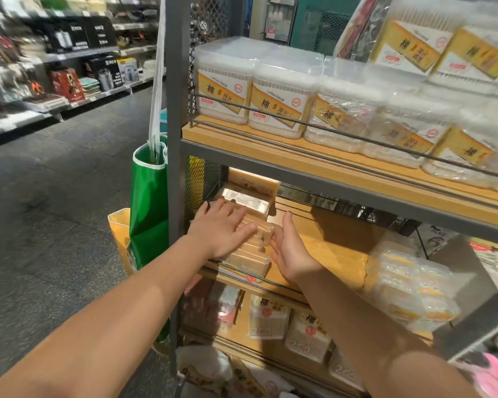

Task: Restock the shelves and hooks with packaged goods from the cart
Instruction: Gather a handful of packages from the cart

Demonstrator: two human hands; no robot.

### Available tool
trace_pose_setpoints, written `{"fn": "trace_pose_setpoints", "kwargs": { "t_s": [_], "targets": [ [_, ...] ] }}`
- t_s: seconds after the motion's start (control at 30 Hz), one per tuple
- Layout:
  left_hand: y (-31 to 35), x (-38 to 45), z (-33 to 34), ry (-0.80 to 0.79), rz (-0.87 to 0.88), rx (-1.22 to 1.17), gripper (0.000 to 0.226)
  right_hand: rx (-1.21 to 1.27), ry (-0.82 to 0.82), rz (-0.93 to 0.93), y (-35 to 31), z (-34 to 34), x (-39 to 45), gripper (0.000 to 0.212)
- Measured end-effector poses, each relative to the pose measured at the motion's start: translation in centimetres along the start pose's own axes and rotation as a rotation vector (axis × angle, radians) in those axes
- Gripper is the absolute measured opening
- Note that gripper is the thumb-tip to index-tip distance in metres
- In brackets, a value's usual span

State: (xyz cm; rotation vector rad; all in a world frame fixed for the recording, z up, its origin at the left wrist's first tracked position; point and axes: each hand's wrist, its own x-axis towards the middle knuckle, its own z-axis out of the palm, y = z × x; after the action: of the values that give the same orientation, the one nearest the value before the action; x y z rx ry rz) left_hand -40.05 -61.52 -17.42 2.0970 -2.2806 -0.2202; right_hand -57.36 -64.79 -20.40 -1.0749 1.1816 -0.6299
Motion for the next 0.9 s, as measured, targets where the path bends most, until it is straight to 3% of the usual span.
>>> {"fn": "trace_pose_setpoints", "kwargs": {
  "t_s": [0.13,0.2,0.3,0.47,0.6,0.67,0.8,0.9],
  "targets": [
    [-0.1,-0.4,0.1,0.139,0.028,-0.011,0.072,0.051,0.026,0.052,0.6,2.7,0.6,0.094],
    [-0.1,-0.8,0.0,0.18,0.047,-0.035,0.068,0.064,0.023,0.009,0.1,3.6,0.8,0.081],
    [-0.3,-0.8,-0.2,0.111,0.029,-0.085,0.061,0.158,-0.02,0.008,-0.5,3.4,1.4,0.074],
    [-0.5,-0.4,-0.4,0.0,-0.004,-0.088,0.066,0.171,0.099,-0.044,-1.2,0.4,2.5,0.051],
    [-0.4,-0.4,-0.4,-0.017,-0.011,-0.075,0.066,0.424,0.107,0.087,-2.3,-1.0,4.4,0.059],
    [-0.4,-0.3,-0.2,-0.016,-0.018,-0.062,0.066,0.291,0.093,0.078,-3.0,-0.1,5.2,0.05],
    [-0.5,-0.2,0.0,-0.014,-0.02,-0.048,0.067,0.061,0.049,-0.039,-3.6,2.2,6.5,0.073],
    [-0.5,-0.5,0.0,0.001,-0.019,-0.065,0.065,0.003,0.052,-0.1,-3.4,2.8,6.6,0.069]
  ]
}}
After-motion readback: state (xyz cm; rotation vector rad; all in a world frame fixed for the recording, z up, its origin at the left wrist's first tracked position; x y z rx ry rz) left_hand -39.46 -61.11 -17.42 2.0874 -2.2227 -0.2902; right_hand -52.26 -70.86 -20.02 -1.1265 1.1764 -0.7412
